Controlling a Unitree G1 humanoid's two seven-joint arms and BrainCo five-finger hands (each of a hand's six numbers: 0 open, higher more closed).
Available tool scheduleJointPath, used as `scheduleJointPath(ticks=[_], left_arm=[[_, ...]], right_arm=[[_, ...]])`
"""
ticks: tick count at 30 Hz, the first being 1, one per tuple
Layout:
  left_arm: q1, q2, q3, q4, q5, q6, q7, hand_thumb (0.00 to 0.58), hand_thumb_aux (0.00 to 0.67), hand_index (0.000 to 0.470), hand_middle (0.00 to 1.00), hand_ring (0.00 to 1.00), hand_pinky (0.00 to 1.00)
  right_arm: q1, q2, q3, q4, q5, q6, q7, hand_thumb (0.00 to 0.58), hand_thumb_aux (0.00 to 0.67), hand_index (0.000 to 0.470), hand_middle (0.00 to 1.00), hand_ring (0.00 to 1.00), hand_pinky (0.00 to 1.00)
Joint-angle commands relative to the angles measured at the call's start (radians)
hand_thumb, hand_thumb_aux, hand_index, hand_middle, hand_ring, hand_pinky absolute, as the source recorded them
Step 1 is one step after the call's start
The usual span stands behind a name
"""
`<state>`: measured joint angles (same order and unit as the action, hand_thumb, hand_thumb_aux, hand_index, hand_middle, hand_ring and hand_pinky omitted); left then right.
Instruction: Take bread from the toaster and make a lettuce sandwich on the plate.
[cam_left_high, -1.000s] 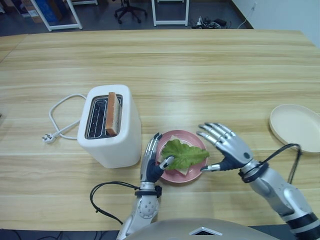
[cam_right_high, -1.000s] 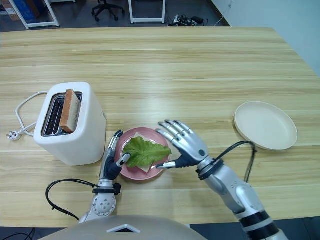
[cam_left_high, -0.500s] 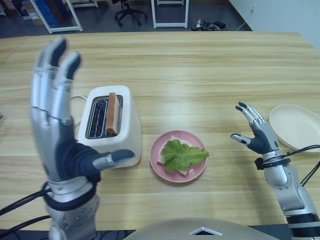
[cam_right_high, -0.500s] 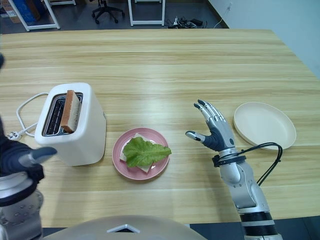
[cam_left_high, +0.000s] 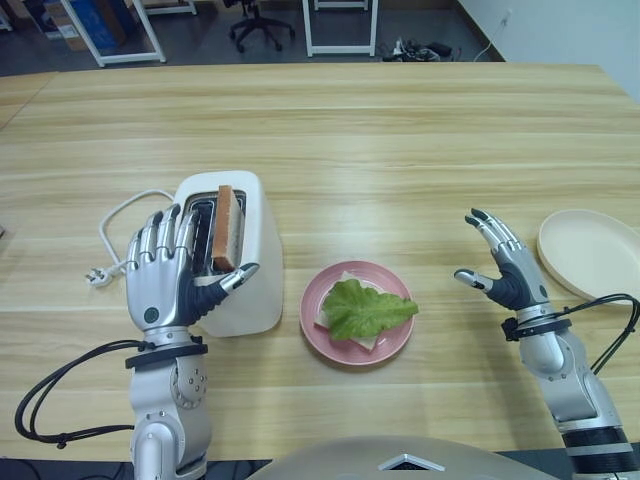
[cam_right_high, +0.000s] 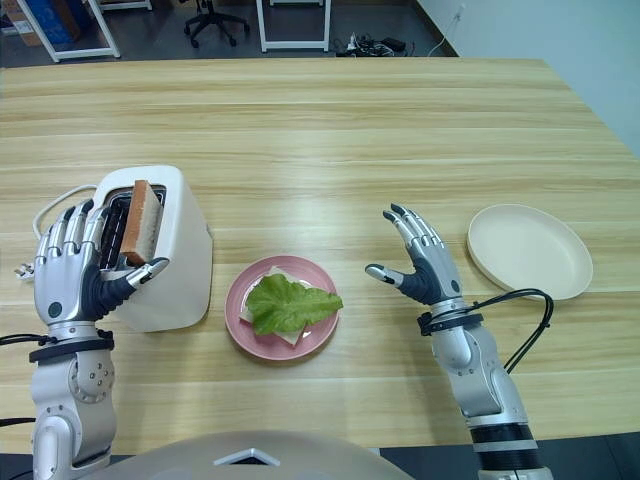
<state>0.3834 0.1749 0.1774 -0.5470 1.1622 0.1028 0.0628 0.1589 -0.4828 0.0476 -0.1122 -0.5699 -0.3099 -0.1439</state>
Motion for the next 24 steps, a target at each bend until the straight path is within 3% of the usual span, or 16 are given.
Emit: scheduleJointPath(ticks=[1,5,6,7,9,15,18,19,20,21,22,23,24], left_arm=[[0.006,0.022,0.008,0.063,0.014,0.048,0.005,0.0,0.0,0.0,0.0,0.0,0.0],[0.009,0.03,-0.011,0.054,0.013,0.056,0.033,0.023,0.013,0.009,0.0,0.0,0.0],[0.008,0.031,-0.019,0.045,0.015,0.051,0.049,0.144,0.089,0.063,0.0,0.0,0.0],[0.007,0.031,-0.03,0.032,0.019,0.044,0.067,0.325,0.226,0.159,0.0,0.0,0.0],[0.005,0.032,-0.052,0.01,0.031,0.034,0.099,0.456,0.36,0.253,0.0,0.0,0.0],[0.01,0.038,-0.087,0.006,0.039,0.023,0.15,0.472,0.381,0.267,0.0,0.0,0.0],[0.01,0.04,-0.098,0.011,0.039,0.026,0.158,0.509,0.436,0.306,0.0,0.0,0.0],[0.01,0.041,-0.099,0.011,0.039,0.026,0.164,0.531,0.476,0.334,0.0,0.0,0.0],[0.009,0.039,-0.099,0.01,0.039,0.026,0.174,0.577,0.625,0.439,0.0,0.0,0.0],[0.005,0.037,-0.096,0.009,0.037,0.026,0.189,0.58,0.67,0.47,0.0,0.0,0.0],[0.0,0.036,-0.092,0.004,0.035,0.024,0.203,0.58,0.67,0.47,0.0,0.0,0.0],[-0.006,0.035,-0.089,-0.003,0.028,0.021,0.216,0.58,0.67,0.47,0.81,0.81,0.81],[-0.01,0.034,-0.087,-0.008,0.019,0.016,0.226,0.58,0.67,0.47,1.0,1.0,1.0]], right_arm=[[0.016,0.0,-0.008,-0.003,-0.009,0.001,0.006,0.0,0.0,0.0,0.0,0.0,0.0],[0.02,0.0,-0.009,-0.004,-0.011,0.001,0.008,0.0,0.0,0.0,0.0,0.0,0.0],[0.021,0.0,-0.008,-0.003,-0.012,0.001,0.008,0.0,0.0,0.0,0.0,0.0,0.0],[0.021,0.001,-0.007,-0.002,-0.013,0.001,0.008,0.0,0.0,0.0,0.0,0.0,0.0],[0.022,0.001,-0.006,0.002,-0.014,0.001,0.007,0.0,0.0,0.0,0.0,0.0,0.0],[0.024,-0.001,-0.006,0.008,-0.016,0.0,0.007,0.0,0.0,0.0,0.0,0.0,0.0],[0.026,-0.001,-0.006,0.009,-0.017,0.0,0.007,0.0,0.0,0.0,0.0,0.0,0.0],[0.026,-0.001,-0.006,0.01,-0.017,0.001,0.007,0.0,0.0,0.0,0.0,0.0,0.0],[0.026,-0.001,-0.006,0.009,-0.018,0.001,0.008,0.0,0.0,0.0,0.0,0.0,0.0],[0.027,0.0,-0.006,0.008,-0.018,0.002,0.008,0.0,0.0,0.0,0.0,0.0,0.0],[0.027,0.0,-0.006,0.008,-0.018,0.003,0.008,0.0,0.0,0.0,0.0,0.0,0.0],[0.028,0.001,-0.006,0.008,-0.018,0.003,0.008,0.0,0.0,0.0,0.0,0.0,0.0],[0.028,0.001,-0.006,0.008,-0.017,0.004,0.008,0.0,0.0,0.0,0.0,0.0,0.0]])
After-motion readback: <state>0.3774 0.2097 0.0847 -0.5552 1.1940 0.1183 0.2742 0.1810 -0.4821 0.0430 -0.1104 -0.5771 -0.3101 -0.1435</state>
